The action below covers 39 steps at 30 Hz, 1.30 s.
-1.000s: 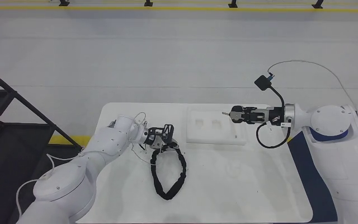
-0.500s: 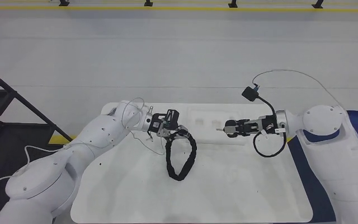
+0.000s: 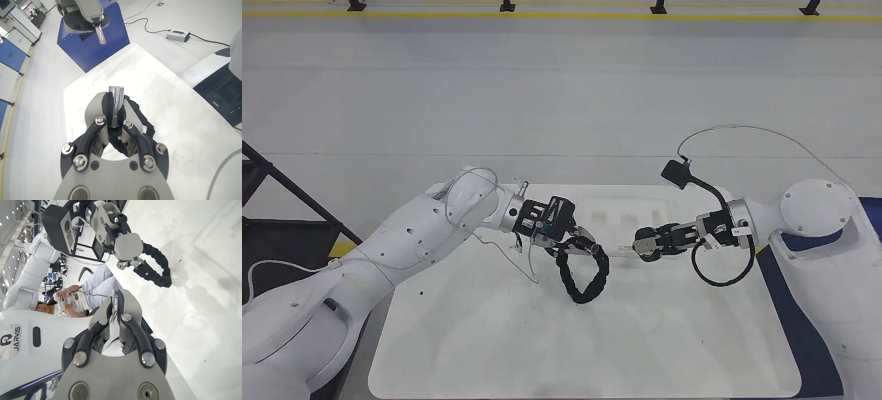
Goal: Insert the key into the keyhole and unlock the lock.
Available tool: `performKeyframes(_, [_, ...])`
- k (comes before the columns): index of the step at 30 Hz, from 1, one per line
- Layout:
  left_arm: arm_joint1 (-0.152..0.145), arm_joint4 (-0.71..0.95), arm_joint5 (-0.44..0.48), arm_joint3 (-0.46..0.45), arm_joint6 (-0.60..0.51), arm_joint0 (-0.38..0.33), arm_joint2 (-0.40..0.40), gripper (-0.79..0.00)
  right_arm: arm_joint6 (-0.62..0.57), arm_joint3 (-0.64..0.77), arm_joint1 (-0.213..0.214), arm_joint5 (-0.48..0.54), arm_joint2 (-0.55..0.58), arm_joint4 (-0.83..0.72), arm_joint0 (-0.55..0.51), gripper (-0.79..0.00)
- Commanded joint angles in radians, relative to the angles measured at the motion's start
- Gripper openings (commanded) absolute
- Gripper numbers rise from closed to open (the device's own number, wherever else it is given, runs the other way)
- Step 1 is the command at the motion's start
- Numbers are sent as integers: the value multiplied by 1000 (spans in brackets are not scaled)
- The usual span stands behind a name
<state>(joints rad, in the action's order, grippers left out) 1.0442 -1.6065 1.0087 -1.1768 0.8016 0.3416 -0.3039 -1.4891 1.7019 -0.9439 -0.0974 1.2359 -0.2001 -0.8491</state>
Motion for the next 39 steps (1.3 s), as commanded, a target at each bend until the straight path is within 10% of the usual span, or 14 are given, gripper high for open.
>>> performKeyframes(1, [-6, 23, 4, -24, -24, 8, -14, -785, 1, 11, 4, -7, 12, -1, -4, -785])
performKeyframes(26, [-6, 213, -7, -59, -165, 32, -41, -785, 32, 79, 23, -18, 54, 47, -42, -785])
performKeyframes(39, [22, 338, 4, -90, -336, 67, -64, -785, 4, 310, 37, -238, -55, 310, 25, -785])
